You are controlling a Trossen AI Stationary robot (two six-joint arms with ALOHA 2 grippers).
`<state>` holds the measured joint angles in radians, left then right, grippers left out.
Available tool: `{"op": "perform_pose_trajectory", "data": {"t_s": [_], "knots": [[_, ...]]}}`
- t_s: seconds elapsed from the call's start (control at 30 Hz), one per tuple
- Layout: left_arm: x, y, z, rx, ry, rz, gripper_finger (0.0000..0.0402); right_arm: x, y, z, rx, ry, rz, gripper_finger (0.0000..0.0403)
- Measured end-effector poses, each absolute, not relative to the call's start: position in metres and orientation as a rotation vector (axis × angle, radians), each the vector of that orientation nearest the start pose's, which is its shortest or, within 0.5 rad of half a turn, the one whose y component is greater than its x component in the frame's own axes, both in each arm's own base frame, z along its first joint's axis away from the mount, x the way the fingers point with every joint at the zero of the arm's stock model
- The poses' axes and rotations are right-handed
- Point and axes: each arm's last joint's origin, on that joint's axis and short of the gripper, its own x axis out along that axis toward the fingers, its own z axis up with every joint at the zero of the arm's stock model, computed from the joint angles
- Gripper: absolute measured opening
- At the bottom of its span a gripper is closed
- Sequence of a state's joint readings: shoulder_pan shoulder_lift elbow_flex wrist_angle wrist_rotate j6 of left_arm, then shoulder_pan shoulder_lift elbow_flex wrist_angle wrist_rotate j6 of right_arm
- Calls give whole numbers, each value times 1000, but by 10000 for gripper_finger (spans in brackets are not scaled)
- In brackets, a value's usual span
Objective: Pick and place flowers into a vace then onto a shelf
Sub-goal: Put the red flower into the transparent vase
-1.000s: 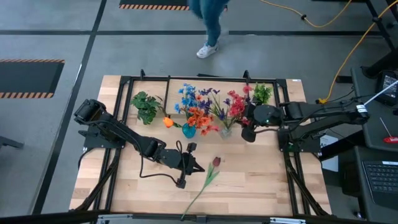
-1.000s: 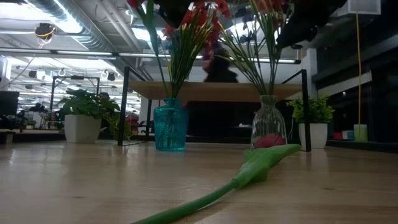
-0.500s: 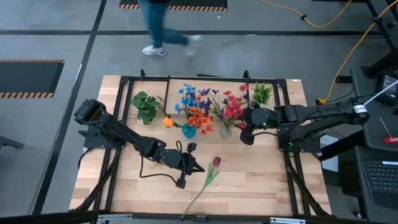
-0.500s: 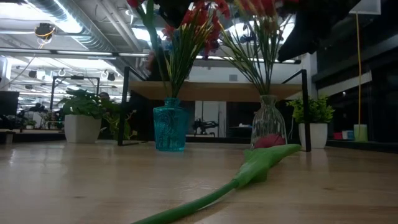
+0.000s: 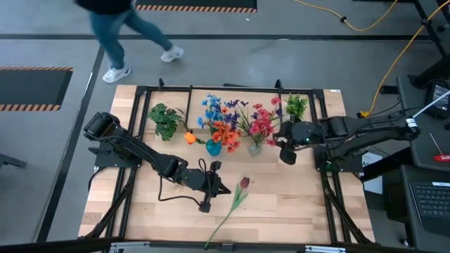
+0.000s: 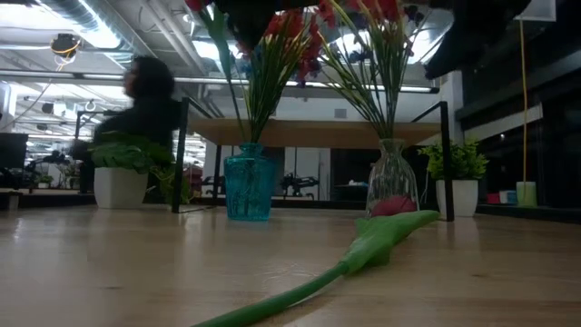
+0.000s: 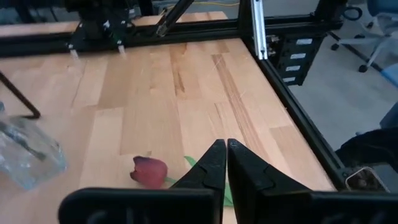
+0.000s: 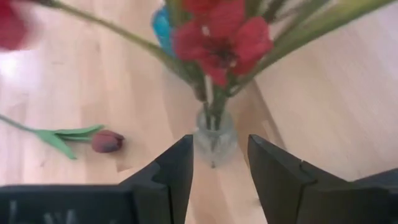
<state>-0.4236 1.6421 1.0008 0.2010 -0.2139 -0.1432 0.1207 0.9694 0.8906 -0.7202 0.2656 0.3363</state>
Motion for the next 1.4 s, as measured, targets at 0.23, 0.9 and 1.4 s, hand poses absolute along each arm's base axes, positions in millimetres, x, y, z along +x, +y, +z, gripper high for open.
{"op": "perform_pose_trajectory", "data": {"t_s": [0.23, 0.9, 1.4], "knots": [[327, -139, 223, -106, 482, -81, 38, 177, 38, 290, 112, 635, -203, 112], [314, -154, 206, -341, 625, 105, 98, 184, 70, 242, 56, 381, -22, 14], [353, -181, 213, -310, 854, 195, 98, 186, 71, 248, -101, 324, 15, 8]]}}
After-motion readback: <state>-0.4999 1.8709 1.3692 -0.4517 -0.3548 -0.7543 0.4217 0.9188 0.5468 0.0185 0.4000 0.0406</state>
